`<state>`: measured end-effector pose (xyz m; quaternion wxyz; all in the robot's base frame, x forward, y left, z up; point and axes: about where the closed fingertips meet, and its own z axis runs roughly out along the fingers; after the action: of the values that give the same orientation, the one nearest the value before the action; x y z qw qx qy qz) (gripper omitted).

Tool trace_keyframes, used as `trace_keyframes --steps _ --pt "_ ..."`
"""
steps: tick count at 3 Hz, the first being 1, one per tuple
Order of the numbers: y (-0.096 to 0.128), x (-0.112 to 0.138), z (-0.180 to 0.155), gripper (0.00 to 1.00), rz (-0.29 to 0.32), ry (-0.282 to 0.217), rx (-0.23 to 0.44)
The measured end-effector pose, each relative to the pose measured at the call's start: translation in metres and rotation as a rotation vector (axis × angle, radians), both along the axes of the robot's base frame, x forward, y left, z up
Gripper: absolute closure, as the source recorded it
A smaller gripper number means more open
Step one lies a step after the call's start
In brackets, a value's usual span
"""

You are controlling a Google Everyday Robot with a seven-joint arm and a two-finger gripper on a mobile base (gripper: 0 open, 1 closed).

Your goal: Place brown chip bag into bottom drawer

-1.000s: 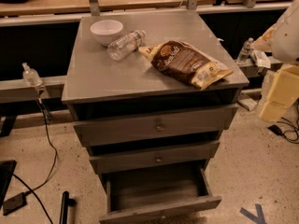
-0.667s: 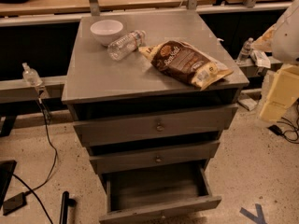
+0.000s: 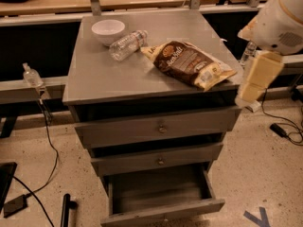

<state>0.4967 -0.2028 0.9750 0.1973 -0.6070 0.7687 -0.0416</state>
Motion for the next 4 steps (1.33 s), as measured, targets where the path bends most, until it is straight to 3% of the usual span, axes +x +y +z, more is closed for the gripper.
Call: trace_keyframes --steps 1,2,3,4 --pt "0.031 0.087 -0.026 0.0 0.005 -0.088 -0.025" --pt "0.046 0.13 -0.044 0.0 -0.001 -0.123 -0.035" --pt "0.054 0.156 -0.088 0.17 -0.031 -0.091 -0.06" --pt "0.057 0.163 -0.118 0.41 -0.059 -0.049 -0.106"
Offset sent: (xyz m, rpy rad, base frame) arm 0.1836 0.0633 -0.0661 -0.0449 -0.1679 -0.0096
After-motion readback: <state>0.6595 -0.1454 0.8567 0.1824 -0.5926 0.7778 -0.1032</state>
